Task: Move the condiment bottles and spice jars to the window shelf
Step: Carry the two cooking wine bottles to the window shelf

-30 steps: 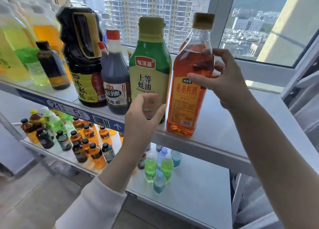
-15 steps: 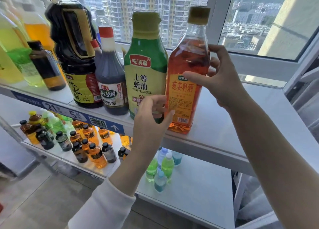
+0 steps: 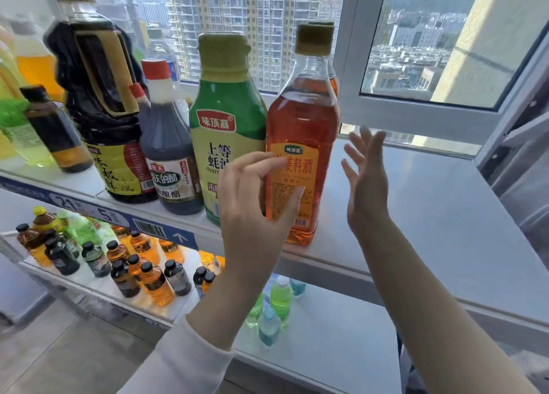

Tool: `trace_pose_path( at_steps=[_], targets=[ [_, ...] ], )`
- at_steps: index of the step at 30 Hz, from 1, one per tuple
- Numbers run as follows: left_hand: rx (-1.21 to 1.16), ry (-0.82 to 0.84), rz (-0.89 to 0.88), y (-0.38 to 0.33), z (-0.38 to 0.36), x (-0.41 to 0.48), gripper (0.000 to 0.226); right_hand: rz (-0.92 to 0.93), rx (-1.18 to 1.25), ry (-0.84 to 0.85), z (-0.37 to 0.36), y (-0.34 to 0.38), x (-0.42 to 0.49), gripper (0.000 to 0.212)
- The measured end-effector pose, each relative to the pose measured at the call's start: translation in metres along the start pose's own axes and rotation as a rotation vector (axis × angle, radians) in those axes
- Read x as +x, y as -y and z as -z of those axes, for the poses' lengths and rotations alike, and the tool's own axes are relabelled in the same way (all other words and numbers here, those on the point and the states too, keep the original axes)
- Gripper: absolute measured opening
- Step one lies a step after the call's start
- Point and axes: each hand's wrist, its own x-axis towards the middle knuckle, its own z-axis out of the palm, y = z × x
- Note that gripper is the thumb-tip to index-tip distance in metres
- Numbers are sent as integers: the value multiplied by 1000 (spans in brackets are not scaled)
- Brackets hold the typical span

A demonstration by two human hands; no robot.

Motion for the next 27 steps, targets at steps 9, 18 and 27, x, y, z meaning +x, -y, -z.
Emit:
trace_pose_path(
  at_steps=[9, 18, 27],
  targets=[
    [38, 62, -92, 3, -9, 9, 52, -122, 81, 198, -27, -43, 4, 96],
    [10, 87, -89, 8, -14, 10, 55, -70, 66, 156, -29, -41, 4, 65],
    [13, 84, -128, 12, -12, 11, 53, -54, 138, 143, -29, -43, 4, 57]
  ],
)
